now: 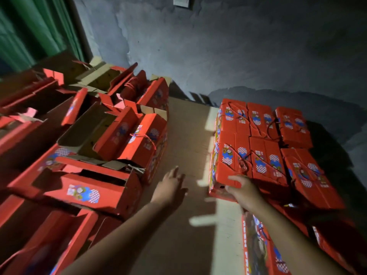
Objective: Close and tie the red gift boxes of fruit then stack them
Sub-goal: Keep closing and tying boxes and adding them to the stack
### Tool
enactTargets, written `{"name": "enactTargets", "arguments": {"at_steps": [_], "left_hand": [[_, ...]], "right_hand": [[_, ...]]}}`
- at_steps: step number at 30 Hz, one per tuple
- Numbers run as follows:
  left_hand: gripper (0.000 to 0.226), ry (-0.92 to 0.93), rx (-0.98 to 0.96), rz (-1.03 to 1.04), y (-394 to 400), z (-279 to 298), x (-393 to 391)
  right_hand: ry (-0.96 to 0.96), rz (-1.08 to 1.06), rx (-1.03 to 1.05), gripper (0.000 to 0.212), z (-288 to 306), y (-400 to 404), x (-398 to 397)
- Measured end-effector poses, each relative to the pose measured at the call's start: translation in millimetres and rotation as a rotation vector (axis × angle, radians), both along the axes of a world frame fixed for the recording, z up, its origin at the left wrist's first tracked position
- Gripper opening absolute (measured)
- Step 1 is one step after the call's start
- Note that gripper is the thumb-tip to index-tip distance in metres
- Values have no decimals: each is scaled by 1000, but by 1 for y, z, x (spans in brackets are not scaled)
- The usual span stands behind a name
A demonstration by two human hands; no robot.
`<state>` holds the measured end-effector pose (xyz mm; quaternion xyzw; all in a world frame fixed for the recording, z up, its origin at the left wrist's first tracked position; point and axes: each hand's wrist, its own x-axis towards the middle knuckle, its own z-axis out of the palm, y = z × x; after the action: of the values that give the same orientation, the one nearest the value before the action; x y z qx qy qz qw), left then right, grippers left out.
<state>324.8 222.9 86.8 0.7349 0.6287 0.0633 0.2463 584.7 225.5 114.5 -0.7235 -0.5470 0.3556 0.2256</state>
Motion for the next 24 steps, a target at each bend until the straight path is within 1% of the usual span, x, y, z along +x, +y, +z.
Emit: {"name": "enactTargets", "arguments": {"at_steps": [3, 5, 8, 9, 10, 11, 14, 15, 16, 19, 22, 24], "left_hand": [[63, 124, 70, 115, -21, 14, -41], [68, 196, 113, 195, -35, 17, -65], [79, 332, 45, 333, -67, 20, -95], [78, 367, 33, 384, -75, 19, -102], [72, 380, 29, 425, -82, 17, -108], [62, 371, 25, 447, -87, 13, -114], [13, 228, 11, 498, -97, 5, -122], [12, 189, 8, 523, -99, 5, -122], [15, 175, 6, 534, -99, 4, -121], [11, 212, 0, 544, -95, 2, -118], [14, 219, 15, 506, -89, 1, -116], [17, 194, 39, 476, -89, 1, -113]], "right_hand": [[149, -13, -16, 31, -2, -40, -14], [203, -29, -27, 29, -6, -64, -18], [248, -37, -32, 25, -15, -104, -21], [260, -33, -39, 24, -19, -116, -22], [269, -29, -51, 23, -22, -128, -22], [273, -34, -60, 23, -26, -139, -23], [277, -56, -49, 22, -31, -168, -24], [280, -59, -52, 22, -33, -176, -24], [282, -64, -62, 21, -35, -184, -24], [318, -94, -88, 21, -35, -201, -20], [340, -126, -84, 25, -32, -214, -13], [349, -155, -76, 24, -30, -220, -6]]}}
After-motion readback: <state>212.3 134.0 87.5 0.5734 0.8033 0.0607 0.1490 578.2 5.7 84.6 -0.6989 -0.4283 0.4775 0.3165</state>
